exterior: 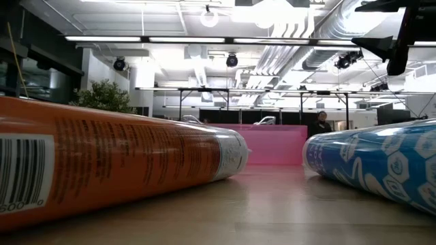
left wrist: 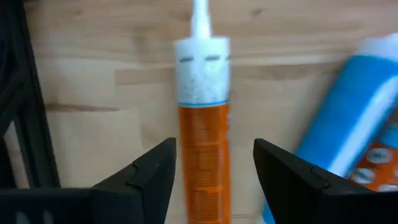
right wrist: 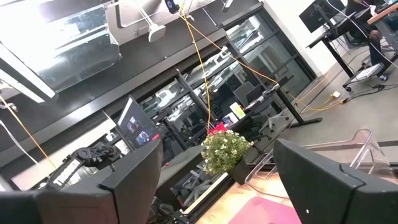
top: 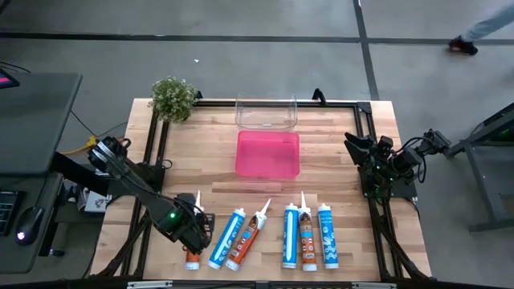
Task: Pick & place silicon tubes, Sealant and Lysol wipes
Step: Put the left orange sealant into the transparent container
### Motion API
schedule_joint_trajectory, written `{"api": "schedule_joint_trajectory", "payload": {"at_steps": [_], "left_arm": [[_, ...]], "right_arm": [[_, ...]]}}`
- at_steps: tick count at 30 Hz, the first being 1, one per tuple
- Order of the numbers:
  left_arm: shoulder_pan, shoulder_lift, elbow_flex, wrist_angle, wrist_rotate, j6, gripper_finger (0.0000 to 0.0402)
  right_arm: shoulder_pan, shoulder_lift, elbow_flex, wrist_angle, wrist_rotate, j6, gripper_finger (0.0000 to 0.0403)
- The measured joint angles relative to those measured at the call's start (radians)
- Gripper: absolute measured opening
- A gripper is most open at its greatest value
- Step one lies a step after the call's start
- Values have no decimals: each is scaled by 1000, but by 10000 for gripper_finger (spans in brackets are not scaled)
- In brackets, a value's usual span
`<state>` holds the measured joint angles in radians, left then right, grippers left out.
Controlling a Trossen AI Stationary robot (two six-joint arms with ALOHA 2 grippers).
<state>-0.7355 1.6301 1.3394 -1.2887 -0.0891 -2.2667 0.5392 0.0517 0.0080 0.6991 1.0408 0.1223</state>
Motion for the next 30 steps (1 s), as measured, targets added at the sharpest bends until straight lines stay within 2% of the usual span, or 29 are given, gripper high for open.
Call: {"api": "schedule_joint_trajectory", "payload": {"at_steps": [5,11,16,20,24,30], "left_arm": [[-6,-2,-74,138,9,40,224],[10,2,-139,203,11,2,277],[31,29,-182,231,122,-74,337],[30,31,-245,348,211,-71,375],[31,31,-305,509,206,-45,391],[31,31,-331,533,203,-41,393]], "right_arm": [[0,0,0,0,0,0,303],[0,0,0,0,0,0,303],[0,0,0,0,0,0,303],[0,0,0,-4,0,0,303],[0,0,0,-4,0,0,303],[0,0,0,-7,0,0,303]]}}
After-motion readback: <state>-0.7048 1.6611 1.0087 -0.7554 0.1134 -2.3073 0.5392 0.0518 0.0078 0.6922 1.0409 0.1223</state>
